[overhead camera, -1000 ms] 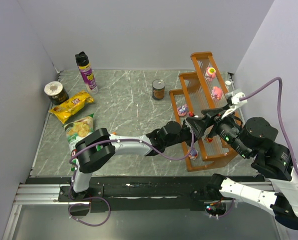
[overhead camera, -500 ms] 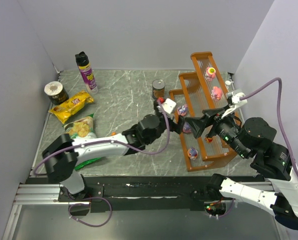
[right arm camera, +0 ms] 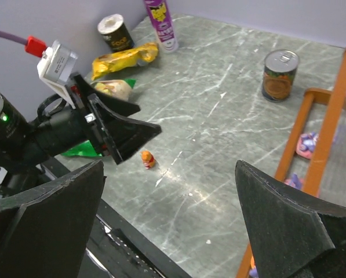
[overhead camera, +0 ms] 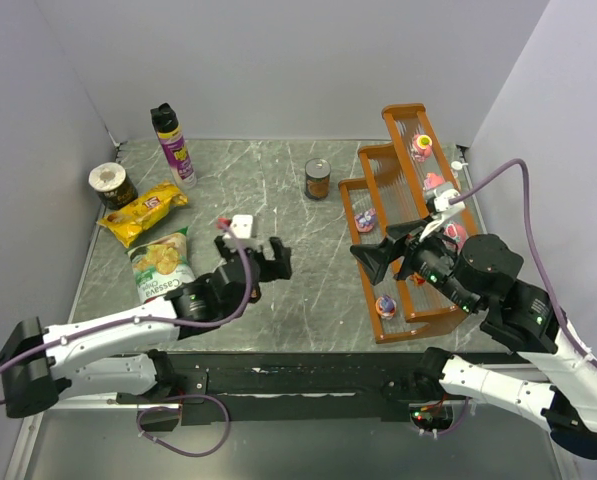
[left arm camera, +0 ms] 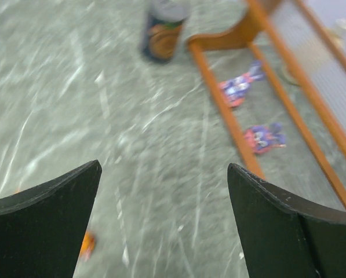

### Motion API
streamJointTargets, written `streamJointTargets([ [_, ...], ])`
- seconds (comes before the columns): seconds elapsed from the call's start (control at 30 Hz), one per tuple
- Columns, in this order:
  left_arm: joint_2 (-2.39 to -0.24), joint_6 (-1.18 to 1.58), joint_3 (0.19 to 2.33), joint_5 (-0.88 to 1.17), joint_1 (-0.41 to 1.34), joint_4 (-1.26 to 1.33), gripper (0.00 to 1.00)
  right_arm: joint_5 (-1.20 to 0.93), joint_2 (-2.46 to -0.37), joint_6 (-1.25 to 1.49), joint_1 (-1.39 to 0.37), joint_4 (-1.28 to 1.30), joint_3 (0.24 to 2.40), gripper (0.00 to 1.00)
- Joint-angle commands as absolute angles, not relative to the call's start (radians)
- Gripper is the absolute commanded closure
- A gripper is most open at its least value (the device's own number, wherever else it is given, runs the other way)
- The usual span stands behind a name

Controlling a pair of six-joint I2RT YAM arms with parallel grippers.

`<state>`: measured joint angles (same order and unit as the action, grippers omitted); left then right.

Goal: Place and organize the plastic toys onto the shelf

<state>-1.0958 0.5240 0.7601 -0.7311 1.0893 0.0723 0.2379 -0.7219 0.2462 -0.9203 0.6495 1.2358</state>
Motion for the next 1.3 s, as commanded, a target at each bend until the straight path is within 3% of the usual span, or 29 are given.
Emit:
streamJointTargets([
  [0.0, -1.004, 0.881, 0.671, -0.879, 1.086, -0.234, 0.03, 0.193, -0.735, 0.249, -0.922, 0.561, 1.198, 0.00],
  [0.1, -0.951, 1.000, 0.596, -0.896, 1.086, -0.294, 0.03, 0.183, -0.732, 0.255, -0.920, 0.549, 1.171, 0.00],
  [0.37, -0.893, 0.885, 0.427, -0.772, 1.092, -0.037, 0.04, 0.202, -0.730, 0.265, -0.920, 0.568, 1.154, 0.00],
  [0.57, -1.051, 0.865, 0.469, -0.775, 1.112, 0.003, 0.02, 0.232, -0.712, 0.275, -0.920, 0.580, 1.144, 0.00],
  [0.83, -1.278, 1.025, 0.537, -0.953, 1.144, -0.121, 0.01, 0.245, -0.690, 0.285, -0.922, 0.609, 1.146, 0.00],
  [1.13, -1.414, 1.003, 0.531, -0.927, 1.141, -0.008, 0.20, 0.267, -0.666, 0.287, -0.919, 0.640, 1.146, 0.00],
  [1.27, -1.446, 1.012, 0.525, -0.908, 1.134, 0.032, 0.23, 0.265, -0.660, 0.288, -0.922, 0.641, 1.144, 0.00],
])
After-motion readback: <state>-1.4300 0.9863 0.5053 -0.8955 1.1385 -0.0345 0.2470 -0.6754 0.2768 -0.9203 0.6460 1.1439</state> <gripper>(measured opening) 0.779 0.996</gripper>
